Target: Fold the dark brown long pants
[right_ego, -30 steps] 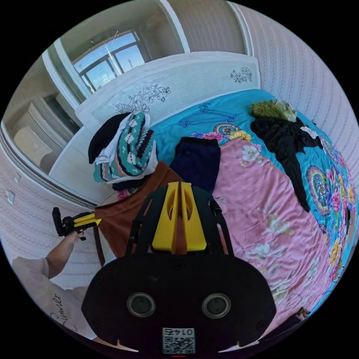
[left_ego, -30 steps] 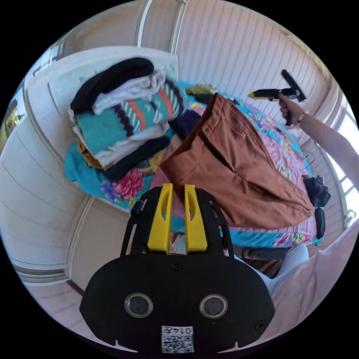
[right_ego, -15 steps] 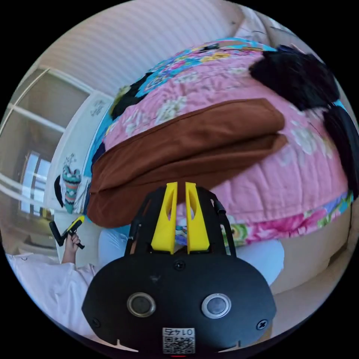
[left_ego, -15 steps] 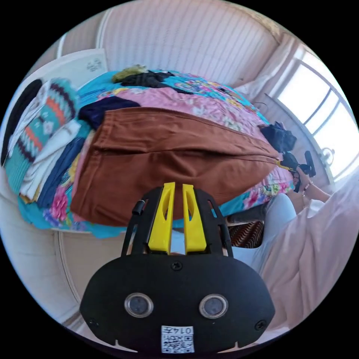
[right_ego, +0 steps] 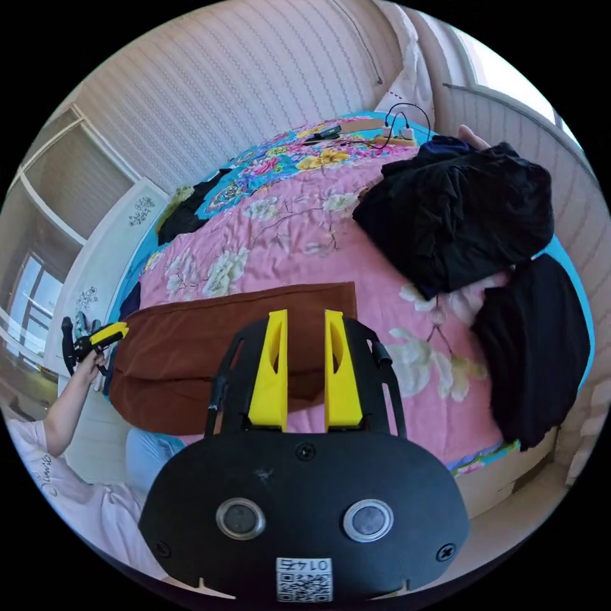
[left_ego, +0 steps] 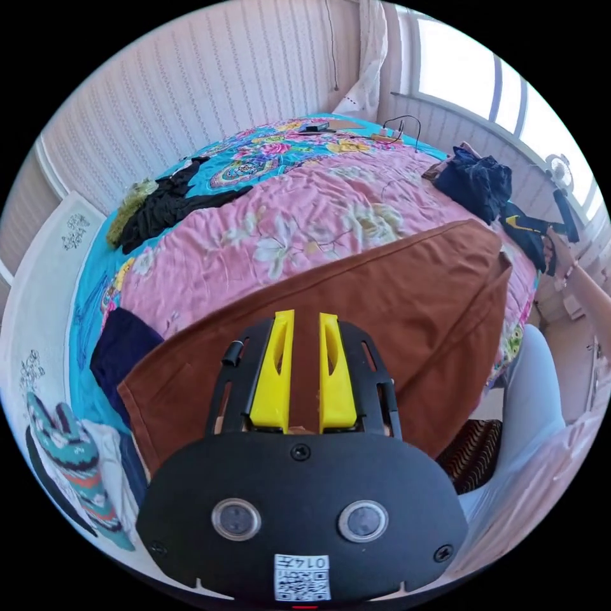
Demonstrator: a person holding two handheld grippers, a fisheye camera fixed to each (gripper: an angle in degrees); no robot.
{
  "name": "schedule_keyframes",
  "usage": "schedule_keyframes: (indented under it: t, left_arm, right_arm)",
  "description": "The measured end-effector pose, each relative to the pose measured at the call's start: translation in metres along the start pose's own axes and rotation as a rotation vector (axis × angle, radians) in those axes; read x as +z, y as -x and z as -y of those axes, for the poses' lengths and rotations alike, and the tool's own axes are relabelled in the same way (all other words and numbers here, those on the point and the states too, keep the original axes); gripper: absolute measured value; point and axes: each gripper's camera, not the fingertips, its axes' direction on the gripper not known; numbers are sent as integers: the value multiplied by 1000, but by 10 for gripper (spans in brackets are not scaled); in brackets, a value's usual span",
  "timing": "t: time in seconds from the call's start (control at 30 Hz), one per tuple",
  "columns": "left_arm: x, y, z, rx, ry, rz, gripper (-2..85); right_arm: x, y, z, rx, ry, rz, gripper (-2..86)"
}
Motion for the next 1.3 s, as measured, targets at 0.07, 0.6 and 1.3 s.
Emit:
schedule_keyframes:
  t: [0.07, 0.6, 1.3]
  left_arm:
    - [24, -7, 30, 29, 32, -7, 72]
    - [127, -73, 138, 268, 200, 17, -7]
    - [180, -100, 172, 254, 293, -80, -3]
  right_arm:
    - [21, -6, 20, -13, 67, -40, 120]
    - [30, -20, 44, -213, 73, -109, -5]
    - [33, -112, 20, -107, 118, -126, 4]
